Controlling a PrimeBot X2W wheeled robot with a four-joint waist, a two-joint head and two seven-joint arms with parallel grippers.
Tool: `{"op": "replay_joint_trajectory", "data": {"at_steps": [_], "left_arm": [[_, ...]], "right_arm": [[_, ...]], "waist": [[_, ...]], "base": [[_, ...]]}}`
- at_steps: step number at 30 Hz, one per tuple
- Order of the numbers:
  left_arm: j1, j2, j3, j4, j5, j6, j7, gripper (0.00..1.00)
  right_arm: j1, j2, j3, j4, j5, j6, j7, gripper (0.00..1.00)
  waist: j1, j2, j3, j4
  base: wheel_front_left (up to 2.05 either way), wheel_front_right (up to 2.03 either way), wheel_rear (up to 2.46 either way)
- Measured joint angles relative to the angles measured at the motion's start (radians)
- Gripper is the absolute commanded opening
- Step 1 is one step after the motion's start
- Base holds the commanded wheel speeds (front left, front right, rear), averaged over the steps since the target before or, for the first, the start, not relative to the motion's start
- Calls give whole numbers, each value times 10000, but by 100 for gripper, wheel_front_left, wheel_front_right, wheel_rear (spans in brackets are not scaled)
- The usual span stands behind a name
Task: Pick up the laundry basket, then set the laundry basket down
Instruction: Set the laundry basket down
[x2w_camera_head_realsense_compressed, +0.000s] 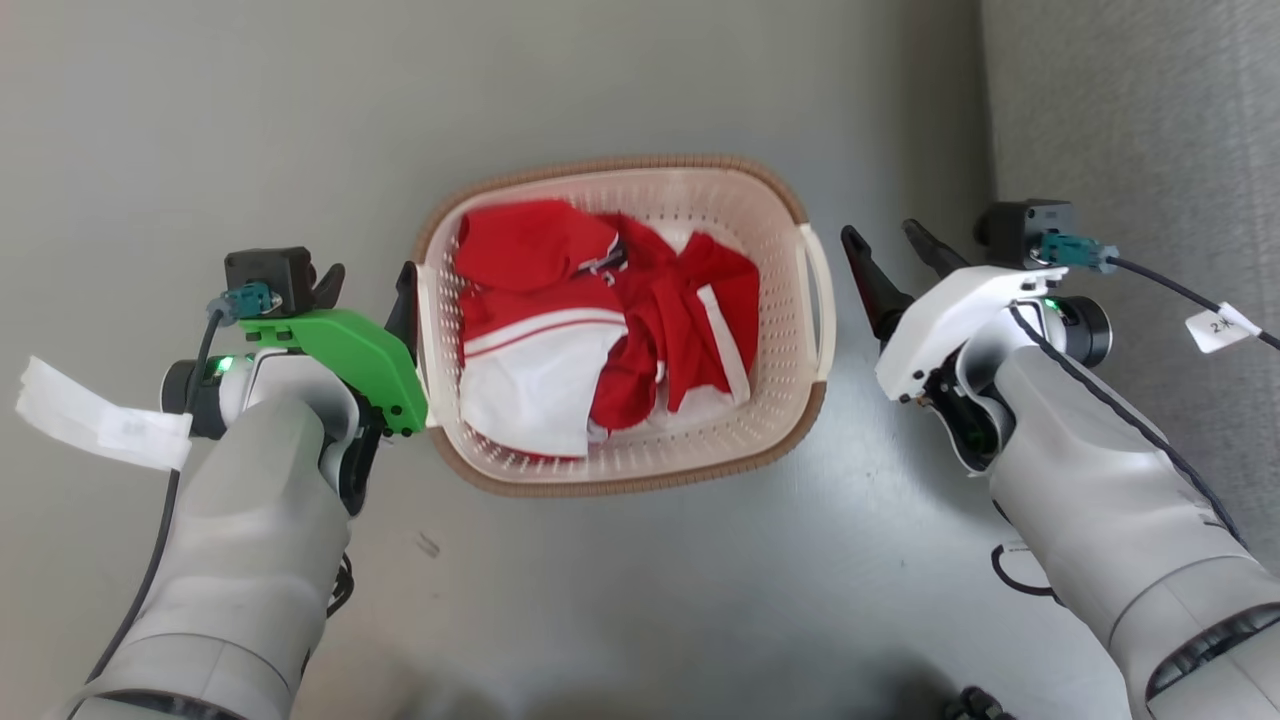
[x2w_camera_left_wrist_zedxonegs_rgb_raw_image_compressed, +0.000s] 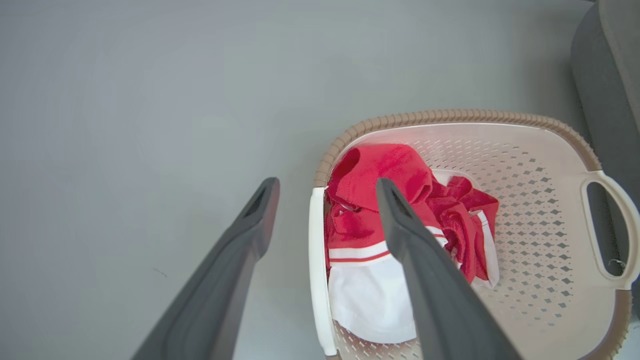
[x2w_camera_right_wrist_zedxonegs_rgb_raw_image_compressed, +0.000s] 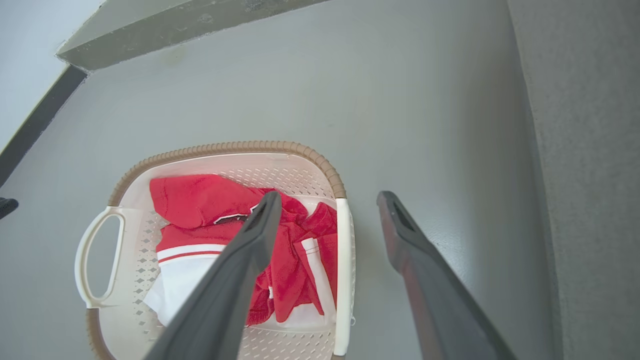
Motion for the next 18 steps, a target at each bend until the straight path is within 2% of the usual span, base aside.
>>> {"op": "replay_joint_trajectory", "data": {"at_steps": [6, 12, 18], "left_arm": [[187, 4, 188, -570, 0, 102, -29, 100], [247, 209, 685, -2228, 123, 453, -27, 100], [630, 435, 1070, -3643, 591, 752, -29, 100]], "right_arm": [[189, -297, -556, -807, -25, 0, 0, 100], [257, -541, -1214, -2067, -314, -73, -2, 100], [733, -713, -1824, -3281, -825, -412, -17, 100]], "waist": [[0, 0, -786, -23], [0, 0, -1533, -29], [0, 0, -2204, -24]], "base": [[0, 0, 0], [0, 0, 0], [0, 0, 0]]}}
